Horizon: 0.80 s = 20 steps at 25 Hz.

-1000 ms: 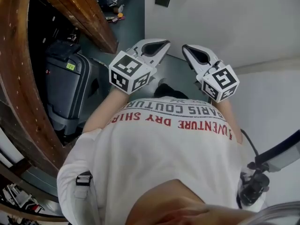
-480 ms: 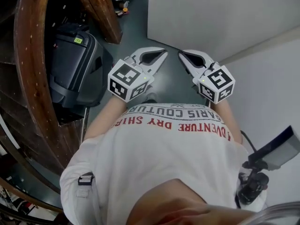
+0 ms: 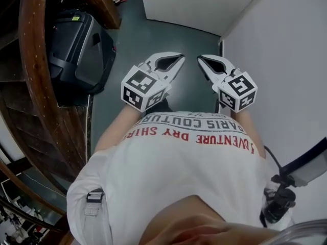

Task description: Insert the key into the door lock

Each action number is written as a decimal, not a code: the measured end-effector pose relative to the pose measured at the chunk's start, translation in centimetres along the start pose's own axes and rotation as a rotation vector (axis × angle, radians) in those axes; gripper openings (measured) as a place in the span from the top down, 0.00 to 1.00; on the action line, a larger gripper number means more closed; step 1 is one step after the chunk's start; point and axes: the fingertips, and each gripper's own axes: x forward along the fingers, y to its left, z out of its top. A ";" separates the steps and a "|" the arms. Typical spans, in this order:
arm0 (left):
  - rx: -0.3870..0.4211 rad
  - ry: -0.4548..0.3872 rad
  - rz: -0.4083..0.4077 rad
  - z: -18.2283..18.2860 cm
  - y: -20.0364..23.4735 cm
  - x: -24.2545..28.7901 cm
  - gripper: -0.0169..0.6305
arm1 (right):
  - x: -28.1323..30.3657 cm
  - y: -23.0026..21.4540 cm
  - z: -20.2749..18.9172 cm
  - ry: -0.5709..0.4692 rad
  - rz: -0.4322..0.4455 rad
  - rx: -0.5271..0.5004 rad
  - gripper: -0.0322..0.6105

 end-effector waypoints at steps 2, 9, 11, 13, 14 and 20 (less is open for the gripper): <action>0.008 0.001 0.000 0.1 -2.2 -1.2 0.97 | -1.5 1.7 0.1 -0.016 0.006 -0.008 0.95; -0.041 0.024 0.073 -0.4 0.0 -3.9 0.97 | 1.5 3.7 1.7 -0.024 0.074 -0.010 0.95; -0.016 0.005 0.084 0.1 -1.5 -4.9 0.97 | 0.0 4.9 2.0 -0.045 0.068 -0.036 0.95; 0.021 -0.017 0.097 0.9 -2.7 -5.5 0.97 | -1.2 5.5 2.5 -0.074 0.064 -0.064 0.95; 0.029 -0.024 0.108 1.1 -2.4 -5.5 0.97 | -1.0 5.4 2.7 -0.080 0.070 -0.072 0.95; -0.011 -0.029 0.154 1.6 4.1 -4.6 0.97 | 4.8 3.0 4.6 -0.049 0.123 -0.096 0.95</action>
